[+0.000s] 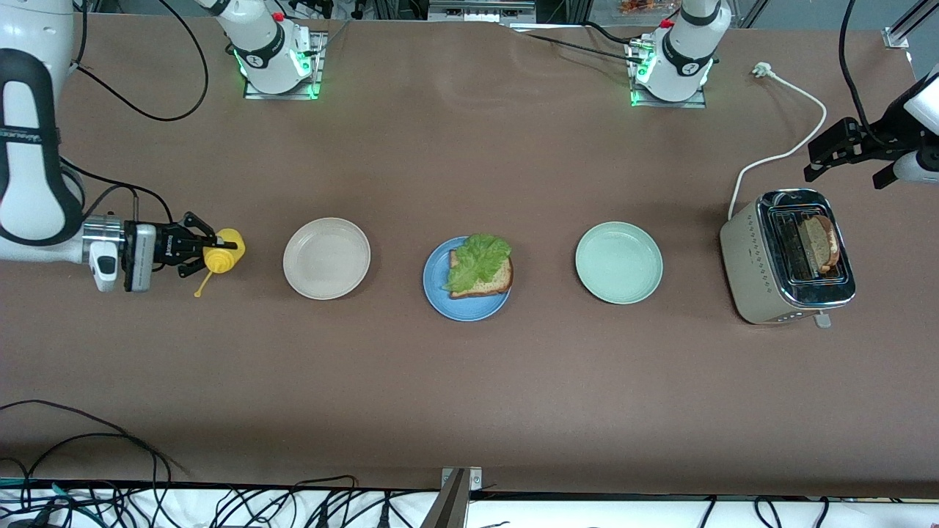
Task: Make sandwich in blue plate with both arms
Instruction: 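Carry the yellow bottle with the right gripper over the sandwich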
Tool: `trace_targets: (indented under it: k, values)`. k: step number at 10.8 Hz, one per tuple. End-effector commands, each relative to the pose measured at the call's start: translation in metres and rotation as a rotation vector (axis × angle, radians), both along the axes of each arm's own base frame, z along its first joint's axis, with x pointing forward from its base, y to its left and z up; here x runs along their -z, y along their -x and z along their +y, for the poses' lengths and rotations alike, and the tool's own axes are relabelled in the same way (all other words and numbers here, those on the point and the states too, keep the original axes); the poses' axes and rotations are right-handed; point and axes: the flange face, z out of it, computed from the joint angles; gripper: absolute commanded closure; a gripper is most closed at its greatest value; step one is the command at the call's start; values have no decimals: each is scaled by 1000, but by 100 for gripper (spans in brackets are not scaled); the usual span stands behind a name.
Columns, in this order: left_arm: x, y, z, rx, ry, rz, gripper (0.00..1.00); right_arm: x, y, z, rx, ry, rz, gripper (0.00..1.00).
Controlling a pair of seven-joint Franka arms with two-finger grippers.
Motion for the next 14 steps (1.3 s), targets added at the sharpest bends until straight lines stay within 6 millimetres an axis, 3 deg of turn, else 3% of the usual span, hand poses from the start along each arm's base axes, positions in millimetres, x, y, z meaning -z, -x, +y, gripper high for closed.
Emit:
trace_targets:
  k: [1, 3, 6, 11, 14]
  values:
    - [-6, -1, 0, 13, 22, 1, 0, -64, -41, 78, 2, 259, 45, 92]
    - [-7, -1, 0, 13, 22, 0, 0, -90, -60, 137, -31, 399, -49, 92]
    - [-7, -1, 0, 15, 22, -2, 0, -107, -60, 217, -130, 608, -136, 93]
    - [-7, -1, 0, 13, 22, -2, 0, -92, -39, 343, -284, 769, -321, 93]
    - [-7, -1, 0, 13, 22, -2, 0, -83, -14, 399, -335, 845, -374, 93]
